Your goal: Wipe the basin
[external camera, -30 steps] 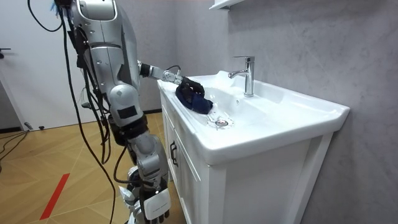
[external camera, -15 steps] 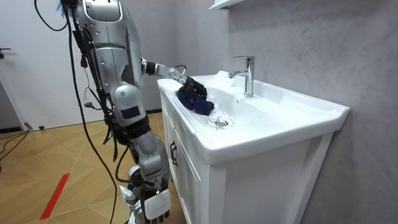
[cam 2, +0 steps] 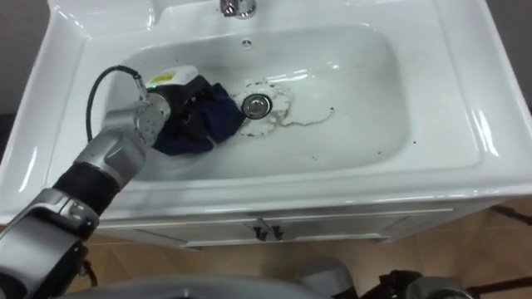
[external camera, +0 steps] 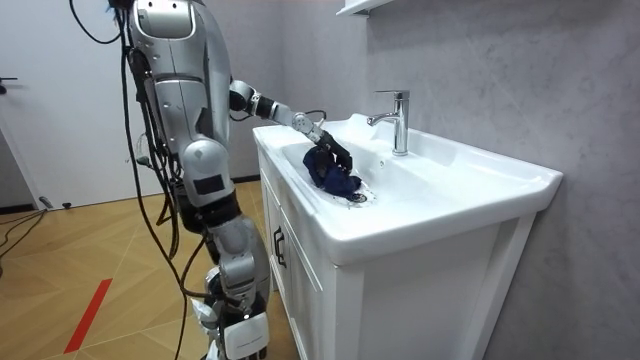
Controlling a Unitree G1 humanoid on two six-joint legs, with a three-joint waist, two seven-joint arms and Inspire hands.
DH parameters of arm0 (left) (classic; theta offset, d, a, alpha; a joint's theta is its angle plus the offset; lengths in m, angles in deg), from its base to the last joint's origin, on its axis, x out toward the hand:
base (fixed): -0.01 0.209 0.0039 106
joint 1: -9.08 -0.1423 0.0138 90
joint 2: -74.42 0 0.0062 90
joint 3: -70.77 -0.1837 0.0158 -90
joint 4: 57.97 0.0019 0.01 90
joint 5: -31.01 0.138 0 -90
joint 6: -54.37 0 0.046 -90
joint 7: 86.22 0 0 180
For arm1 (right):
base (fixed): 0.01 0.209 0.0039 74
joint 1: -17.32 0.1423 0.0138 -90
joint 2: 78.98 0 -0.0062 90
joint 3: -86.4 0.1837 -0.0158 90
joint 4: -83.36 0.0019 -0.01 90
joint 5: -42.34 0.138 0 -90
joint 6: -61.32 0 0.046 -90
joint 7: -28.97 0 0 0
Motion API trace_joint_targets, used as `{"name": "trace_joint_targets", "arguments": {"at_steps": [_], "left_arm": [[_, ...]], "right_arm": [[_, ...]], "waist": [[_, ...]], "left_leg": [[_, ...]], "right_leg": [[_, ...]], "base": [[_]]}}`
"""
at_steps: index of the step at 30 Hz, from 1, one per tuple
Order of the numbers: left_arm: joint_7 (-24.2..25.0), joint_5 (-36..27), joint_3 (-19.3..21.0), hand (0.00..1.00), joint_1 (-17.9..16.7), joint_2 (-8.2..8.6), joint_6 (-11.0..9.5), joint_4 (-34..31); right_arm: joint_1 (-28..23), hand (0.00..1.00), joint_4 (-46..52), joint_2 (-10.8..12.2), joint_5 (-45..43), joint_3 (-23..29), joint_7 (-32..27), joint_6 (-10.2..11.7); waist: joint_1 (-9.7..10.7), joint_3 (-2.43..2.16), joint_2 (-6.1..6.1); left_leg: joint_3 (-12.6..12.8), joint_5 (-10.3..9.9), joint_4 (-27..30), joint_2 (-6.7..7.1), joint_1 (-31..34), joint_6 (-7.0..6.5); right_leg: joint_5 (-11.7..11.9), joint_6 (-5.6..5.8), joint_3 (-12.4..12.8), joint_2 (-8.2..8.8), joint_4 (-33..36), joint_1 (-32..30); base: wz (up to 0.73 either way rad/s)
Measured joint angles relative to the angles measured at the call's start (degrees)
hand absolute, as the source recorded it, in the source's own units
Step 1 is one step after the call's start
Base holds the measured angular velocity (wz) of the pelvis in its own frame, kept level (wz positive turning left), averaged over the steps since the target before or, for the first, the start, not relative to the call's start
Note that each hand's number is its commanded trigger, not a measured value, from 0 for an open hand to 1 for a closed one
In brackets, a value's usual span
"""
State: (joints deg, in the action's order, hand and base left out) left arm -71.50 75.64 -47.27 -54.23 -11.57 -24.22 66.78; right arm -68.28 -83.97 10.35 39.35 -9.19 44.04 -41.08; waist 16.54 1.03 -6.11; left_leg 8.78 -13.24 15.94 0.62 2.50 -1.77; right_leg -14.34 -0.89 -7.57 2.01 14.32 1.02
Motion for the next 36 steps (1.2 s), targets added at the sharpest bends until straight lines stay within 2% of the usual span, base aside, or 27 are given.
{"name": "trace_joint_targets", "arguments": {"at_steps": [1,3,4,8,10,11,15,18,19,22,26,29,32,35,36], "left_arm": [[-0.3,-1.1,-0.4,1.00,1.0,0.53,-0.1,0.7],[-0.3,-2.8,-0.5,1.00,1.6,1.29,-0.1,0.9],[-0.5,-3.2,-0.7,1.00,2.1,1.68,-0.1,0.9],[-1.8,-6.3,-1.7,1.00,4.4,2.23,-1.0,3.7],[-2.1,-7.0,-2.1,1.00,4.6,2.26,-1.0,3.5],[-2.3,-7.0,-2.7,1.00,5.1,2.25,-1.0,3.4],[-2.8,-9.2,-4.3,1.00,6.2,2.65,-1.2,3.4],[-3.2,-9.3,-5.4,1.00,6.8,3.58,-2.1,3.3],[-3.5,-9.5,-6.1,1.00,7.0,4.33,-2.3,2.9],[-4.1,-12.3,-9.1,1.00,8.2,4.90,-3.1,2.6],[-3.9,-17.9,-12.7,1.00,8.4,4.88,-3.4,-2.0],[-3.9,-18.5,-12.7,1.00,9.2,6.29,-4.9,-2.3],[-3.6,-20.5,-12.8,1.00,9.5,6.68,-5.2,-4.7],[-2.8,-22.4,-13.5,1.00,9.5,7.09,-5.3,-8.4],[-2.8,-22.7,-13.9,1.00,9.5,7.24,-5.9,-9.8]], "right_arm": [[0.9,0.00,-0.8,-0.3,0.2,0.0,0.1,0.0],[1.4,0.00,-0.8,-0.8,0.3,0.1,0.2,0.1],[1.4,0.00,-0.7,-1.0,0.7,0.1,0.4,0.4],[1.4,0.00,-0.6,-1.2,4.2,0.1,0.6,0.6],[1.5,0.00,-0.6,-1.4,5.2,0.1,0.5,0.6],[1.8,0.00,-0.6,-1.6,5.5,0.1,0.5,0.7],[2.0,0.00,-0.8,-1.9,7.2,0.0,0.1,1.1],[2.1,0.00,-0.8,-2.0,7.7,0.0,-0.2,1.2],[2.4,0.00,-0.8,-2.0,7.7,-0.3,-0.4,1.3],[3.3,0.00,-0.8,-2.1,7.7,-2.4,-0.7,1.8],[3.7,0.00,-0.9,-2.4,7.7,-3.5,-1.2,2.6],[4.2,0.00,-1.0,-2.9,7.8,-5.1,-1.3,3.7],[4.6,0.00,-1.7,-3.0,9.2,-7.0,-1.3,5.0],[4.6,0.00,-2.0,-3.1,10.6,-7.4,-1.1,5.0],[4.6,0.00,-2.1,-3.1,11.3,-7.4,-1.1,5.1]], "waist": [[0.7,0.15,-0.59],[1.1,0.13,-1.31],[1.1,0.21,-1.50],[2.4,0.37,-1.55],[3.1,0.41,-1.95],[3.6,0.61,-2.20],[3.9,0.77,-2.60],[3.9,0.84,-2.74],[3.9,0.79,-2.89],[4.2,0.76,-2.99],[4.4,0.73,-3.70],[4.5,0.83,-4.45],[4.5,0.89,-4.57],[4.4,0.93,-4.52],[4.3,0.97,-4.47]], "left_leg": [[0.2,0.1,0.0,0.01,0.3,-0.09],[1.2,0.2,-0.2,-0.30,0.9,-0.24],[2.2,0.2,-0.4,-0.51,1.2,-0.28],[3.4,0.2,-0.4,-0.71,2.0,-0.28],[3.5,0.2,0.0,-0.69,2.7,-0.30],[3.6,0.3,0.3,-0.64,3.3,-0.45],[3.6,0.5,0.7,-0.49,4.1,-0.81],[3.6,0.6,0.6,-0.19,4.3,-0.95],[3.6,0.7,0.7,-0.01,4.5,-1.07],[3.6,0.8,0.8,0.25,4.7,-1.19],[3.6,0.8,0.8,0.39,5.5,-1.23],[3.6,0.8,1.6,0.38,6.6,-1.23],[3.4,0.8,1.8,0.24,7.8,-1.25],[3.3,0.9,1.9,0.27,8.7,-1.48],[3.2,0.9,1.9,0.30,8.9,-1.51]], "right_leg": [[0.0,0.02,0.0,0.25,0.7,-0.5],[-0.1,0.12,0.8,0.53,1.8,-2.3],[-0.1,0.14,1.3,0.51,2.4,-3.2],[-0.1,0.13,2.5,0.39,3.2,-4.6],[-0.1,0.15,2.6,0.43,3.3,-5.2],[-0.1,0.21,2.7,0.49,3.4,-5.7],[-0.4,0.36,2.8,0.84,3.7,-7.1],[-0.8,0.61,2.8,1.08,4.6,-7.6],[-0.9,0.70,2.8,1.21,5.2,-8.1],[-1.0,0.83,2.7,1.66,5.5,-8.2],[-1.0,0.95,2.7,1.79,5.6,-8.6],[-1.0,0.98,2.5,1.83,6.7,-9.5],[-1.1,0.93,1.8,1.92,6.8,-10.4],[-1.1,0.89,1.3,2.03,6.8,-11.2],[-1.1,0.89,1.1,2.06,6.7,-11.3]], "base": [[-0.10],[-0.24],[-0.29],[-0.18],[-0.05],[0.04],[0.01],[0.00],[0.04],[0.03],[0.03],[0.04],[0.13],[0.08],[0.00]]}}
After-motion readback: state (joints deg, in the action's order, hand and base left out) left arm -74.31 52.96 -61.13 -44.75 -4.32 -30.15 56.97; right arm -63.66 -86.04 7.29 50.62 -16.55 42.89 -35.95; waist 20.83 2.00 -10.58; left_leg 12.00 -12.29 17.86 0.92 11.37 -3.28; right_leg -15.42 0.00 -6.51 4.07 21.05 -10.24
